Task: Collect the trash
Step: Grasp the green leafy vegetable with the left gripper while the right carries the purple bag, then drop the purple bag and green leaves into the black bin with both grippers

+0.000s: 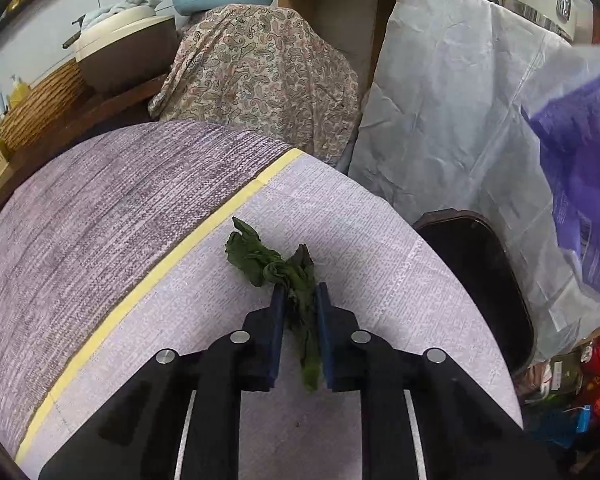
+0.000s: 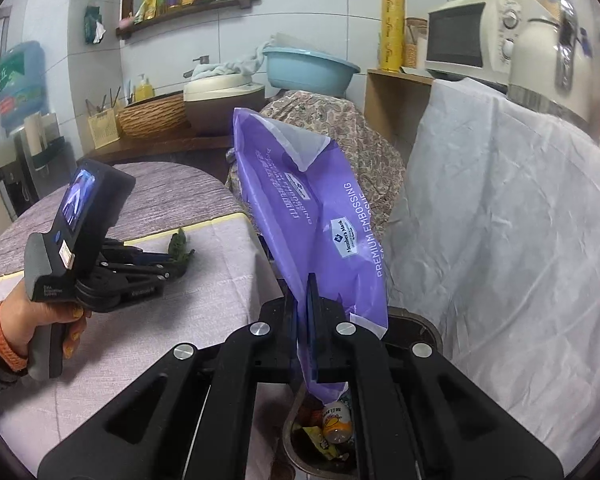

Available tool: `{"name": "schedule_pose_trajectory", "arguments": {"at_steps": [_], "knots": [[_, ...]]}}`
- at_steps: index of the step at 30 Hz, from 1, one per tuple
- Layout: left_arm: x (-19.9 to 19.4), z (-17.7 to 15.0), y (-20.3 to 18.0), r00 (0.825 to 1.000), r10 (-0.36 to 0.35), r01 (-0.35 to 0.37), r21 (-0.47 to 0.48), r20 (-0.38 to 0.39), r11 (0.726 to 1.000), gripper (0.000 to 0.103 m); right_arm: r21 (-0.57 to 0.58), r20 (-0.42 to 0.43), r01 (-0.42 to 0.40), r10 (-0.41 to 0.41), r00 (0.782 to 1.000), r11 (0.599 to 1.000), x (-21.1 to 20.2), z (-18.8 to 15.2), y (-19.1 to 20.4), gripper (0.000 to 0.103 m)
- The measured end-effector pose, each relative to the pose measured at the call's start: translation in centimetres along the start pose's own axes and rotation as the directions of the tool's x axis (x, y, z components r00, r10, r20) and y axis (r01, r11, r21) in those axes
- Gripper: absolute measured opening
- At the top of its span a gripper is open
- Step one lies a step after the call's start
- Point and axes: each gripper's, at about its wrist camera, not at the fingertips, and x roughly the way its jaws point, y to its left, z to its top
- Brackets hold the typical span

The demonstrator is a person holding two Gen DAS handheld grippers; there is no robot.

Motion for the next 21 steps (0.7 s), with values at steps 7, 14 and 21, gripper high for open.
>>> {"name": "schedule_pose_trajectory", "arguments": {"at_steps": [7,14,21], "knots": [[-2.1,-1.4,-0.5,0.997,-0.06,0.061,-0.001,0.056,0.998,0.014,0.119,0.019,-0.016,0.014,1.0,0.993,-0.7,-2.9,-2.0,0.005],[-6.6,-3.1,-3.5,0.965,-0.24,0.237,0.04,0.106,0.971,0.014,0.269,0.012,0.005,-0.008,1.0,0.963,-1.3,-6.9,-5.2,0.005],[-7.2,-3.1,-9.6,0.933,-0.354,0.346,0.112,0.059,0.931,0.014,0.373,-0.076,0.046,-0.019,0.997,0.927,0.8,-11.4,-7.7,0.005]]}}
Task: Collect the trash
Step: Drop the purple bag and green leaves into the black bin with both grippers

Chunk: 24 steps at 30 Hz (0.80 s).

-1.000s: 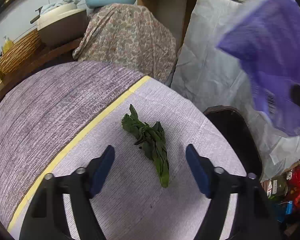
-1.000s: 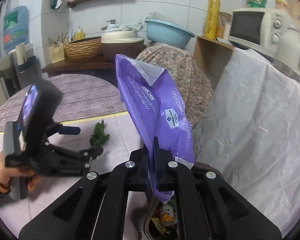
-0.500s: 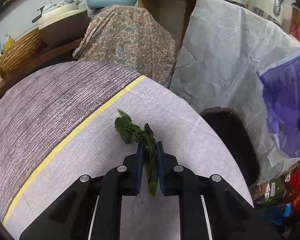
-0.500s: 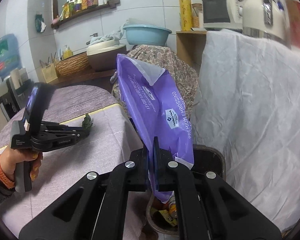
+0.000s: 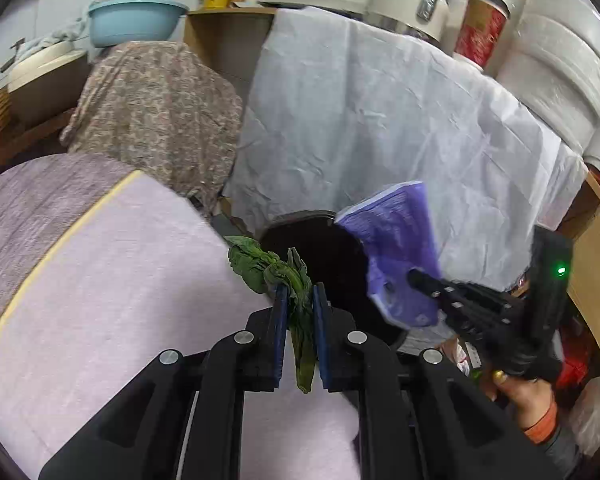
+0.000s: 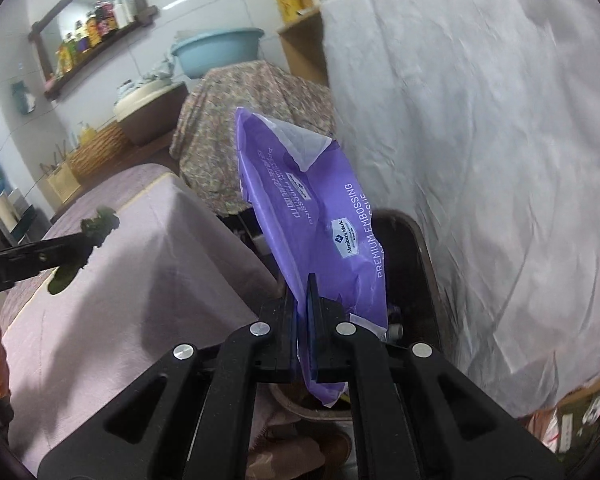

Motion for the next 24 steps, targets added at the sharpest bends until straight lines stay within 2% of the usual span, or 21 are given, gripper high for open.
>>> {"name": "schedule_pose_trajectory", "arguments": {"at_steps": [6,9,12,13,14,16,17,18,21,23,24], "knots": [[5.0,0.8,-3.6,0.995,-0.034,0.035,0.011,-0.094,0.999,0.014,0.071,-0.078,0.031,-0.025,0.997,0.997,3.6,-2.0,-2.9,0.005],[7.6,1.4,-5.0,0.99,-0.024,0.026,0.018,-0.136,0.999,0.014,0.117,-0.111,0.054,-0.041,0.993,0.992,5.6,-2.7,-4.7,0.005],[9.7,2.0,-6.2,0.986,-0.012,0.018,0.035,-0.163,0.999,0.014,0.156,-0.131,0.059,-0.039,0.991,0.986,7.3,-3.3,-6.1,0.01],[10.2,2.1,-6.4,0.985,-0.012,0.02,0.043,-0.175,0.999,0.015,0.16,-0.131,0.064,-0.043,0.99,0.985,7.6,-3.5,-6.5,0.014],[10.8,2.2,-6.7,0.983,-0.007,0.017,0.051,-0.181,0.999,0.019,0.166,-0.137,0.071,-0.049,0.989,0.984,8.0,-3.7,-6.7,0.027],[11.4,2.4,-7.0,0.984,0.014,-0.003,0.059,-0.18,0.998,0.034,0.179,-0.139,0.062,-0.037,0.99,0.982,8.4,-4.0,-7.1,0.045],[11.6,2.4,-7.0,0.985,0.02,-0.011,0.058,-0.172,0.998,0.045,0.175,-0.127,0.063,-0.041,0.991,0.982,8.3,-4.1,-7.1,0.046],[11.6,2.5,-7.0,0.986,0.025,-0.016,0.058,-0.164,0.998,0.051,0.157,-0.119,0.08,-0.061,0.991,0.984,8.0,-4.4,-7.0,0.047],[11.9,2.6,-7.3,0.987,0.053,-0.042,0.077,-0.153,0.996,0.055,0.128,-0.106,0.102,-0.089,0.99,0.987,7.1,-5.0,-7.1,0.05],[11.8,2.4,-7.3,0.987,0.068,-0.055,0.093,-0.145,0.994,0.056,0.128,-0.079,0.115,-0.105,0.991,0.985,6.1,-5.3,-7.3,0.063],[11.7,2.4,-7.3,0.987,0.071,-0.057,0.095,-0.143,0.994,0.057,0.127,-0.065,0.13,-0.123,0.99,0.983,5.5,-5.5,-7.4,0.065]]}}
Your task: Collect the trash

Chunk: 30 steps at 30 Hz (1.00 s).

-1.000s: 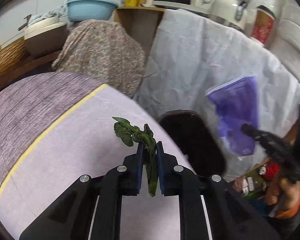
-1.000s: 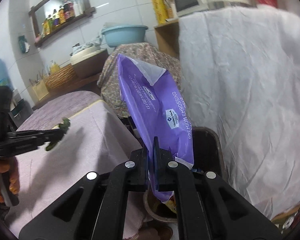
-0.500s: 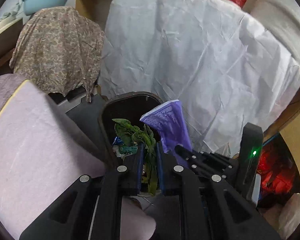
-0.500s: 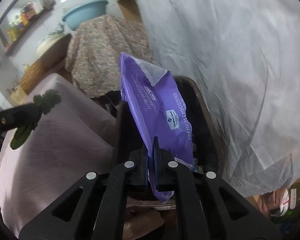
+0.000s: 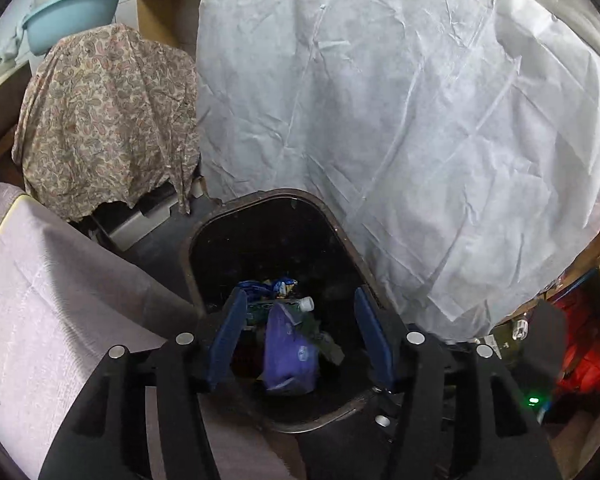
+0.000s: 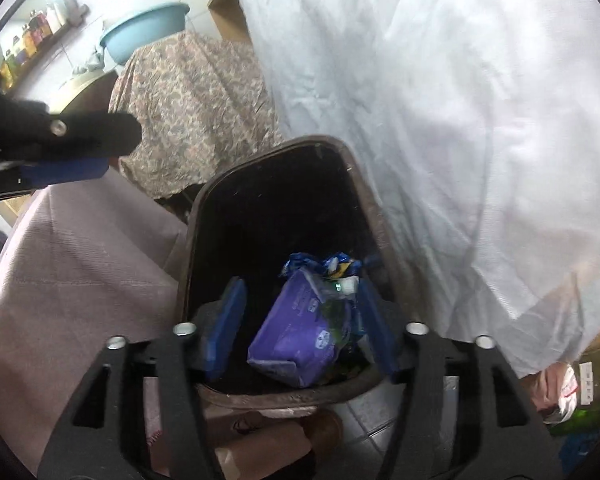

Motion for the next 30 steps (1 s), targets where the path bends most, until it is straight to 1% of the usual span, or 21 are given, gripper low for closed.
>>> {"name": "schedule_pose_trajectory", "arguments": {"at_steps": [4,5,8,10,12,13,14,15,17,18,19,20,22,24,25,26,28,30], "knots": [[-1.0,-0.5,0.1,1.0,0.003,-0.003,0.004,0.016,1.0,0.06,-0.02,0.039,0.054,-0.053,0.998,0.998,-1.8,-0.8,-0.1,0.068],[-1.3,-0.6,0.1,1.0,0.007,-0.007,0.006,0.026,1.0,0.062,-0.027,0.048,0.074,-0.072,0.996,0.997,-2.2,-0.9,0.0,0.07],[-3.1,-1.4,0.2,0.997,0.025,-0.027,0.028,0.07,0.999,0.069,-0.036,0.069,0.122,-0.119,0.99,0.992,-3.6,-1.1,0.3,0.072],[-4.9,-2.2,0.4,0.994,0.035,-0.039,0.039,0.103,0.998,0.073,-0.046,0.089,0.138,-0.133,0.987,0.989,-4.8,-1.0,0.8,0.072],[-6.9,-3.2,0.7,0.99,0.036,-0.041,0.034,0.138,0.999,0.08,-0.062,0.133,0.166,-0.157,0.979,0.984,-6.7,-1.0,1.8,0.074],[-8.4,-3.9,1.1,0.986,0.039,-0.044,0.028,0.164,0.999,0.082,-0.067,0.159,0.179,-0.167,0.973,0.982,-7.8,-0.9,2.4,0.08],[-9.6,-4.4,1.5,0.981,0.046,-0.051,0.022,0.187,0.998,0.088,-0.069,0.19,0.19,-0.174,0.966,0.979,-9.1,-0.9,3.1,0.085],[-11.3,-5.1,2.1,0.973,0.062,-0.067,0.014,0.224,0.998,0.092,-0.068,0.215,0.194,-0.176,0.961,0.979,-10.2,-1.0,3.7,0.085],[-14.6,-6.8,3.1,0.951,0.099,-0.105,0.004,0.293,0.994,0.097,-0.084,0.275,0.185,-0.156,0.949,0.979,-12.8,-1.0,5.5,0.088],[-16.3,-7.7,3.6,0.938,0.116,-0.123,0.0,0.327,0.992,0.098,-0.103,0.308,0.183,-0.144,0.941,0.978,-14.3,-1.2,6.8,0.09],[-18.6,-9.0,4.3,0.919,0.141,-0.149,-0.008,0.369,0.989,0.098,-0.124,0.344,0.183,-0.13,0.93,0.975,-15.8,-1.5,8.2,0.096],[-20.1,-9.9,4.6,0.905,0.158,-0.165,-0.017,0.395,0.986,0.098,-0.141,0.371,0.181,-0.117,0.921,0.973,-16.9,-1.8,9.2,0.097],[-23.8,-12.7,5.8,0.863,0.212,-0.209,-0.059,0.459,0.976,0.098,-0.185,0.434,0.157,-0.063,0.899,0.97,-19.7,-3.0,11.8,0.097],[-26.3,-15.0,6.6,0.828,0.257,-0.234,-0.109,0.498,0.966,0.098,-0.224,0.463,0.135,-0.017,0.886,0.965,-21.7,-4.2,14.0,0.097],[-27.8,-16.7,7.0,0.808,0.285,-0.247,-0.144,0.516,0.958,0.098,-0.243,0.472,0.128,0.002,0.882,0.962,-22.7,-4.9,15.1,0.097],[-28.8,-17.8,7.3,0.793,0.309,-0.26,-0.167,0.525,0.951,0.098,-0.259,0.475,0.118,0.02,0.879,0.959,-23.7,-5.6,16.1,0.097],[-30.6,-20.1,7.5,0.753,0.363,-0.3,-0.205,0.549,0.932,0.098,-0.279,0.468,0.079,0.064,0.881,0.957,-24.8,-6.7,17.6,0.097],[-32.3,-22.6,6.9,0.696,0.436,-0.362,-0.246,0.571,0.899,0.098,-0.305,0.459,0.033,0.117,0.881,0.952,-26.1,-8.1,19.0,0.097]]}}
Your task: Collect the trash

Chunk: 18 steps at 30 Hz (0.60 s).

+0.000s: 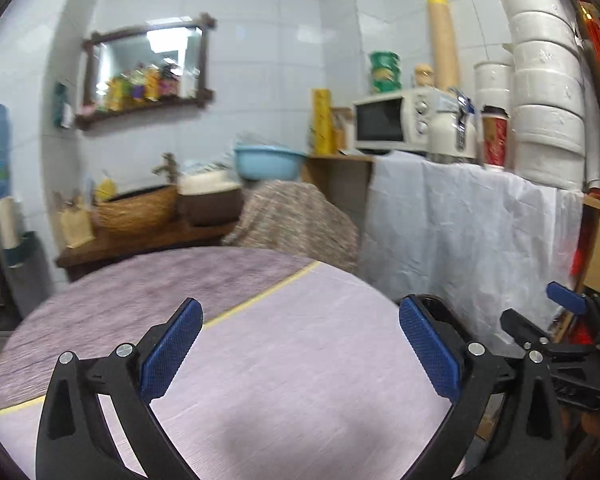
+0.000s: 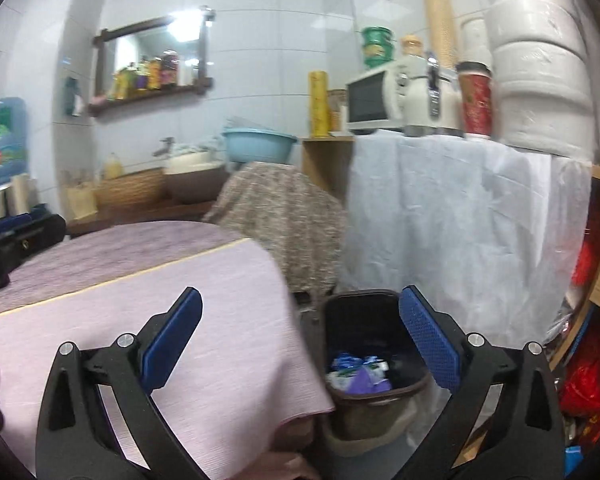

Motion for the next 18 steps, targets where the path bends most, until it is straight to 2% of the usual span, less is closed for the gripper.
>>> {"name": "schedule_pose_trajectory", "arguments": {"at_steps": [3,7,10,13,18], "knots": [[-3.1,-1.4,0.6,0.997,0.066,-0.066,-0.009,0.032,0.998,0.098,-0.007,0.023,-0.052,0.052,0.998,0.999,-2.1,-0.7,2.3,0.097],[-5.8,-2.6,1.7,0.997,0.082,-0.08,-0.101,0.012,0.992,0.098,-0.011,0.03,-0.124,0.124,0.992,0.992,-4.7,-2.2,4.9,0.097],[-7.8,-3.3,2.3,0.985,0.168,-0.165,-0.109,0.026,0.98,0.098,-0.02,0.052,-0.129,0.13,0.99,0.991,-6.7,-3.0,5.9,0.097],[-9.4,-3.8,2.4,0.972,0.225,-0.217,-0.117,0.063,0.969,0.098,-0.038,0.099,-0.131,0.134,0.986,0.991,-8.7,-3.4,6.5,0.097],[-10.6,-4.0,2.4,0.97,0.232,-0.222,-0.125,0.071,0.967,0.098,-0.045,0.116,-0.159,0.164,0.98,0.986,-10.0,-3.1,7.1,0.097]]}}
